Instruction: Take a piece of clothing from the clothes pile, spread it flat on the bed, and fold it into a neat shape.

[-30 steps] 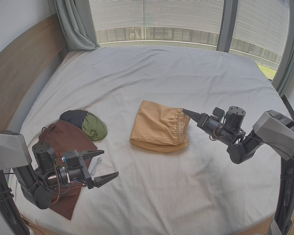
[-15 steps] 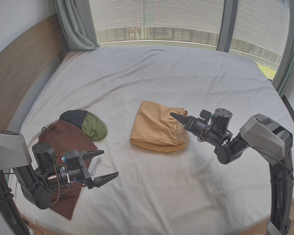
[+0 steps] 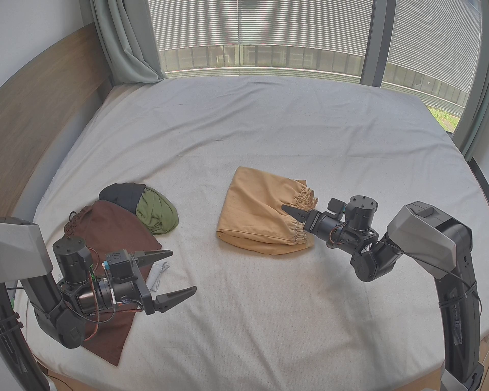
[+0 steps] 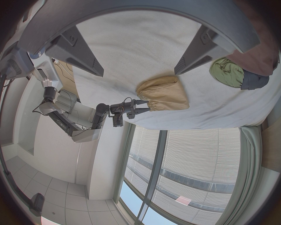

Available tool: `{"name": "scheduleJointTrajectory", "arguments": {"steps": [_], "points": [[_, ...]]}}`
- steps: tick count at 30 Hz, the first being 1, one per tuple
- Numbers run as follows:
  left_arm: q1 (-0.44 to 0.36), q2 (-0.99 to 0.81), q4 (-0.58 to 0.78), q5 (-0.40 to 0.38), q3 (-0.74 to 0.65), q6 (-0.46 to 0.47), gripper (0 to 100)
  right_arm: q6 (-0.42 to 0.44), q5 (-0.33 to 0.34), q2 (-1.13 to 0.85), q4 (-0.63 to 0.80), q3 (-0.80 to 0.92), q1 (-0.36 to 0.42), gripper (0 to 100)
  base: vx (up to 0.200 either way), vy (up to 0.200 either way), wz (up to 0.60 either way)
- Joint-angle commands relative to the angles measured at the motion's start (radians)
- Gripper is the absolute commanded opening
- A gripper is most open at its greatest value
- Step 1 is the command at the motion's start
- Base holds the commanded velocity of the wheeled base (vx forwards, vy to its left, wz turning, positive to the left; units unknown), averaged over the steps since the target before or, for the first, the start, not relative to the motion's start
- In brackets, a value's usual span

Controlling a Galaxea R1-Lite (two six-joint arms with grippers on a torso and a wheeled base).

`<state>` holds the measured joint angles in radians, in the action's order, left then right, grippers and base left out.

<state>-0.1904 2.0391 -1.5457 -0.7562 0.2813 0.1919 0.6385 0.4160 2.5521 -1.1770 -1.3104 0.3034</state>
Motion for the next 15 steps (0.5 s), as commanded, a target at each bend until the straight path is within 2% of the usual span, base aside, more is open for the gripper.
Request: {"name": "scheduleJointTrajectory", "arguments": {"steps": [1, 6, 15], "points": [[0.000, 0.003, -0.001, 0.000, -0.001, 0.000, 100, 0.000, 0.000, 0.016, 0.002, -0.001, 0.002, 100, 0.000, 0.000, 0.00], [-0.001, 0.001, -0.001, 0.000, -0.001, 0.000, 100, 0.001, -0.002, -0.010, -0.016, 0.017, 0.008, 100, 0.000, 0.000, 0.00], [-0.004, -0.037, 0.004, 0.000, -0.004, -0.003, 100, 0.000, -0.002, -0.302, -0.035, 0.214, 0.002, 100, 0.000, 0.000, 0.00]]}}
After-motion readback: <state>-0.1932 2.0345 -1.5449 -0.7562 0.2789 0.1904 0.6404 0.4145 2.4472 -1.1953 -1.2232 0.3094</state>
